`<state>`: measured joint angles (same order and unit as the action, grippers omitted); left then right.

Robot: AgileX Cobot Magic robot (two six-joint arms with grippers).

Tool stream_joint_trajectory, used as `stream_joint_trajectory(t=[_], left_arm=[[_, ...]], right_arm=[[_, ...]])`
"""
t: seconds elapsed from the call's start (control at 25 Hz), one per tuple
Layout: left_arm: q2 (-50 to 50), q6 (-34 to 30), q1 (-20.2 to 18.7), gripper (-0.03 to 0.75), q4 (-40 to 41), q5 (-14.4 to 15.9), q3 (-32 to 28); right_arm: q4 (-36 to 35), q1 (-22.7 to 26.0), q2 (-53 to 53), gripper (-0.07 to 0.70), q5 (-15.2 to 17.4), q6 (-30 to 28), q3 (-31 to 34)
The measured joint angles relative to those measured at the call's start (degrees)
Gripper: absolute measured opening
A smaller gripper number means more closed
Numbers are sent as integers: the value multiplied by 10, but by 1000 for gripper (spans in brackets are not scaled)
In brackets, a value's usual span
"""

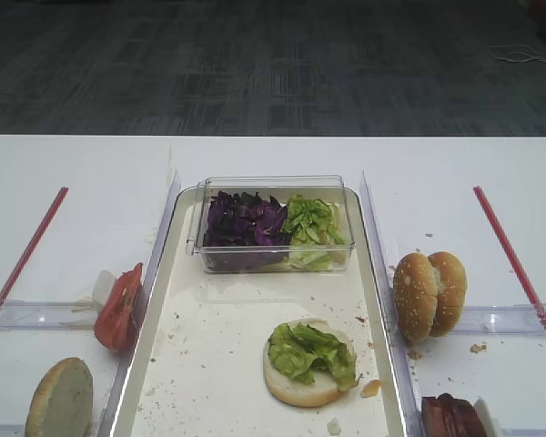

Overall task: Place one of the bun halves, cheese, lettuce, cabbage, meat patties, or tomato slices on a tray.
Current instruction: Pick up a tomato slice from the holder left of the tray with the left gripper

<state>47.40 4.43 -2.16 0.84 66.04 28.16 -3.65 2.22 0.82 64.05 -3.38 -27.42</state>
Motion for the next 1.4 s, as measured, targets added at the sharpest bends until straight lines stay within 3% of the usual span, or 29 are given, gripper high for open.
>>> stream_joint_trajectory(t=[0.32, 0.8, 1.08, 1.4], left_arm=[[57, 15, 0, 491, 2, -16, 30], [287, 16, 0, 491, 30, -65, 188], [386, 16, 0, 491, 31, -70, 277], [409, 16, -1, 491, 28, -70, 304]], right_arm=[[0, 0, 0, 590, 0, 0, 0], [0, 0, 0, 590, 0, 0, 0], [0, 0, 0, 590, 0, 0, 0], [0, 0, 0, 590, 0, 0, 0]])
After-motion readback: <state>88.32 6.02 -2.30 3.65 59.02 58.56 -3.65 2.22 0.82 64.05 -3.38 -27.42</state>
